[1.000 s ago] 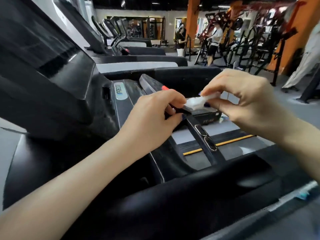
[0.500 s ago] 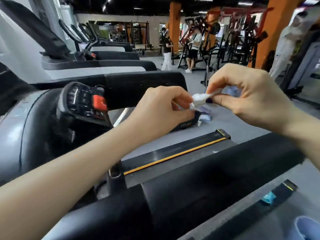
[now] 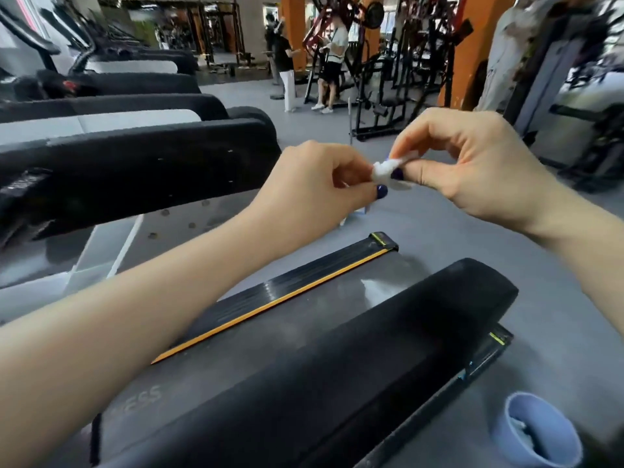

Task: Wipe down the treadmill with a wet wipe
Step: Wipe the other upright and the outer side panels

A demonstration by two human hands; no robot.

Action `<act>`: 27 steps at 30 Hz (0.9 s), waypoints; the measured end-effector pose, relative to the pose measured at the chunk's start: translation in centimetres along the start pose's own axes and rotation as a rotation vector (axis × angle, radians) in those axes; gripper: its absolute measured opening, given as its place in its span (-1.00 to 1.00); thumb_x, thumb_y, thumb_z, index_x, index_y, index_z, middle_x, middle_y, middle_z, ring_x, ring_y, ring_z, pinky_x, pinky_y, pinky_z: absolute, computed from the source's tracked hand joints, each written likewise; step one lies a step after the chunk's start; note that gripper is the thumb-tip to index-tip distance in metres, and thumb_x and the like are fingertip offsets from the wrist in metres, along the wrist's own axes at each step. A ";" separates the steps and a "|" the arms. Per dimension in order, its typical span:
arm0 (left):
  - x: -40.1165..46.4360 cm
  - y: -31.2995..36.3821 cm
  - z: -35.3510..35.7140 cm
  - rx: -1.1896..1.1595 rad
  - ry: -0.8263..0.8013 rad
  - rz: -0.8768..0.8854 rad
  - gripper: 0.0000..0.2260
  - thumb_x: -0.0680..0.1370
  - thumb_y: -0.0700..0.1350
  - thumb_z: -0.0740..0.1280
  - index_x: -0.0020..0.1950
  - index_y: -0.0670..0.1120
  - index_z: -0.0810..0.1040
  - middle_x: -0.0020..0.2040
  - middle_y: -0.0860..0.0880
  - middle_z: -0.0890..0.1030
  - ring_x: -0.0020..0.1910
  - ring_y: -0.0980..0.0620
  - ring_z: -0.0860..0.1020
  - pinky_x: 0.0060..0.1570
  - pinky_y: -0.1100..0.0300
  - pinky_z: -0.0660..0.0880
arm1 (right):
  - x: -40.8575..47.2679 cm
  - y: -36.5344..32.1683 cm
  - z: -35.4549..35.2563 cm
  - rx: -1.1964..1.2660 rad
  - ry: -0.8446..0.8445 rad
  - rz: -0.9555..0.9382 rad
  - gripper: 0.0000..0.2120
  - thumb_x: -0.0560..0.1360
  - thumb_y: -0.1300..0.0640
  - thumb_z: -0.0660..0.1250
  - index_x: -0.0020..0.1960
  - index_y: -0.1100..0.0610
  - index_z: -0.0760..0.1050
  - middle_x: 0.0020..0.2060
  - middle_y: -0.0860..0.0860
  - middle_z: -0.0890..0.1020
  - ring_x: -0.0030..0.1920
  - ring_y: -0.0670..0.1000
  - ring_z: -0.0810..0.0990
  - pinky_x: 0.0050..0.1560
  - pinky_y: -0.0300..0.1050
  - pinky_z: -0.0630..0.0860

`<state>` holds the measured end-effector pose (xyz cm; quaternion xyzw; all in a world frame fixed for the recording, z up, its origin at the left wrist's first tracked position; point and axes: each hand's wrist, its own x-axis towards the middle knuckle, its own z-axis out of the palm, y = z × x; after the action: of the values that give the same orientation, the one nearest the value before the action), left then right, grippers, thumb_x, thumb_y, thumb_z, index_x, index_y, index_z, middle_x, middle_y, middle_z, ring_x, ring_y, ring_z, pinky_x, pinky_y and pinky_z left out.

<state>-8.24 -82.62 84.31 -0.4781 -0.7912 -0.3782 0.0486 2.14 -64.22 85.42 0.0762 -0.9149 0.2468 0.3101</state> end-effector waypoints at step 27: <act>20.3 3.9 24.7 0.091 0.047 -0.561 -0.87 0.45 -0.02 0.49 -0.22 0.06 0.57 -0.29 0.17 0.63 -0.35 0.21 0.50 -0.34 0.40 0.39 | 3.8 35.1 -6.9 0.290 -0.448 -0.107 -0.94 0.50 0.15 0.49 -0.11 0.07 0.62 -0.28 -0.01 0.64 -0.23 0.00 0.56 -0.24 -0.27 0.41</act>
<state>-9.04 -51.12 77.83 -0.2288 -0.9074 -0.3520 -0.0185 -7.48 -30.29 78.24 0.2206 -0.9105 0.3356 0.0982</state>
